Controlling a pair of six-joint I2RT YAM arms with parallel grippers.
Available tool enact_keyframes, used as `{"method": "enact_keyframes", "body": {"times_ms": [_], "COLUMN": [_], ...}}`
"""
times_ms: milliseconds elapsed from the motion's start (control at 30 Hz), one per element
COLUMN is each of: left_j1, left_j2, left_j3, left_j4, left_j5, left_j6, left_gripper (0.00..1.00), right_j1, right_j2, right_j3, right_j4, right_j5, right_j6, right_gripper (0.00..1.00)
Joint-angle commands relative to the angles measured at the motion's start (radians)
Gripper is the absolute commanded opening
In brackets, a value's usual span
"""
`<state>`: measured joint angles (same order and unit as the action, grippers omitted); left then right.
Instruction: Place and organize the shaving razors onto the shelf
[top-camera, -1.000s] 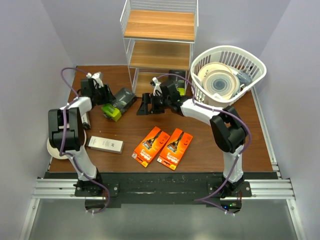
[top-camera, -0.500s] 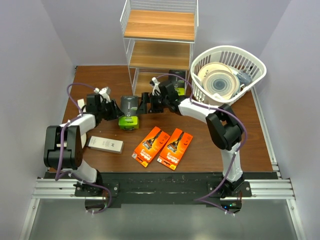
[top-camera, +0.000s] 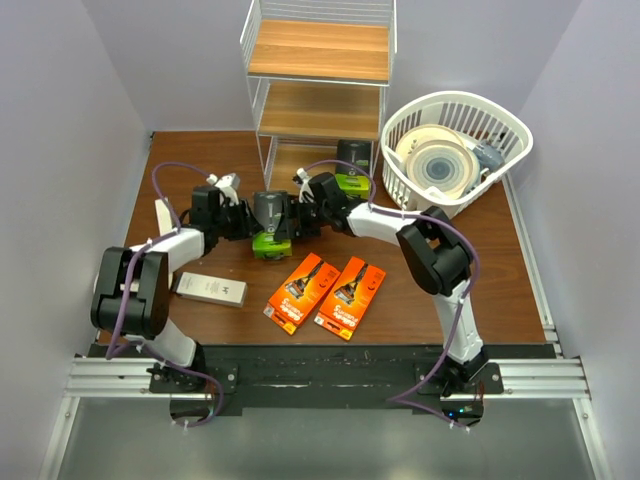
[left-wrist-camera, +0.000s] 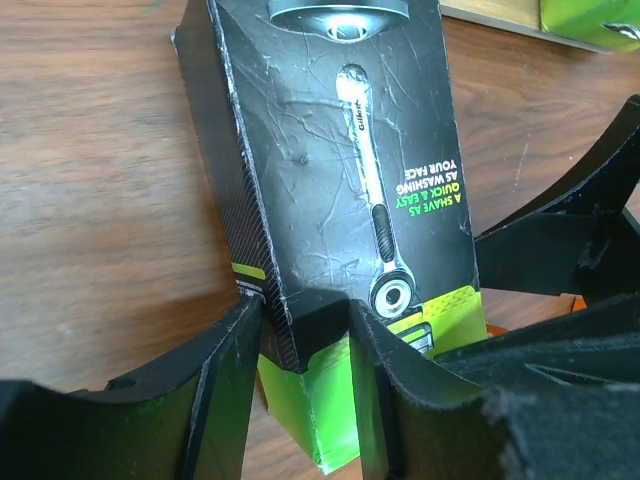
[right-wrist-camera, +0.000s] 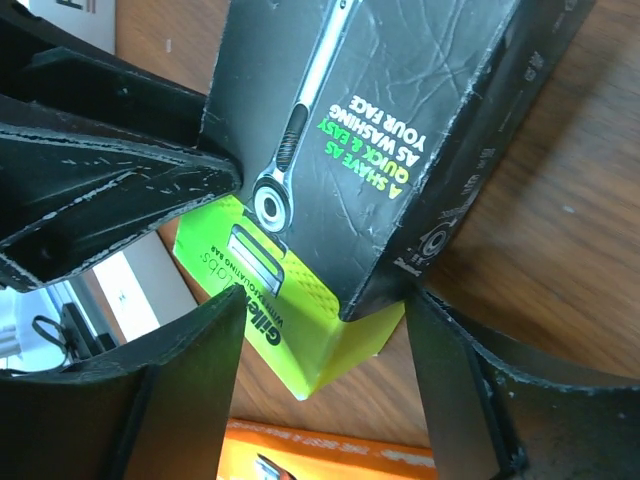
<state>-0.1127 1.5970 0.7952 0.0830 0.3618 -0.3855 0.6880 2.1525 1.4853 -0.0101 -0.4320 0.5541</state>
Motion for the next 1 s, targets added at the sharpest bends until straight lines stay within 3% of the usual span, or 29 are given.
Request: {"method": "enact_keyframes", "body": {"times_ms": [0,233,333,433,467,533,667,767,967], "left_j1": [-0.073,-0.077,-0.07,-0.019,0.023,0.063,0.103,0.1,0.093], "left_j2": [0.029,0.072,0.06,-0.047,-0.116,-0.175,-0.235,-0.238,-0.151], "left_j3": [0.047,0.123,0.186,0.153,0.129,0.04,-0.124,-0.247,-0.255], "left_j4": [0.04,0.067,-0.073,-0.214,-0.227,-0.221,-0.114,0.073,0.155], "left_j5": [0.048,0.042,-0.041,-0.089,-0.087,-0.022,0.156,0.261,0.315], "left_j6": [-0.047,-0.046,-0.043,-0.088,-0.105,-0.147,-0.208,-0.283,-0.293], "left_gripper": [0.45,0.51,0.61,0.7,0.77,0.8,0.73,0.65,0.57], "right_j1": [0.012,0.01,0.01,0.001,-0.004,-0.014,-0.028,-0.033,-0.035], "right_j2": [-0.101,-0.123,-0.131,-0.141,-0.146,-0.154,-0.166,-0.172,-0.18], "right_j3": [-0.034,-0.054,-0.051,-0.054,-0.056,-0.065,-0.082,-0.097,-0.118], "right_j4": [0.024,0.013,-0.027,-0.039,-0.04,-0.041,-0.04,-0.042,-0.033], "right_j5": [0.009,0.039,0.071,0.081,0.084,0.079,0.075,0.07,0.072], "right_j6": [-0.039,-0.059,-0.065,-0.068,-0.066,-0.062,-0.054,-0.049,-0.046], "right_gripper": [0.67,0.64,0.69,0.73,0.74,0.77,0.79,0.8,0.8]}}
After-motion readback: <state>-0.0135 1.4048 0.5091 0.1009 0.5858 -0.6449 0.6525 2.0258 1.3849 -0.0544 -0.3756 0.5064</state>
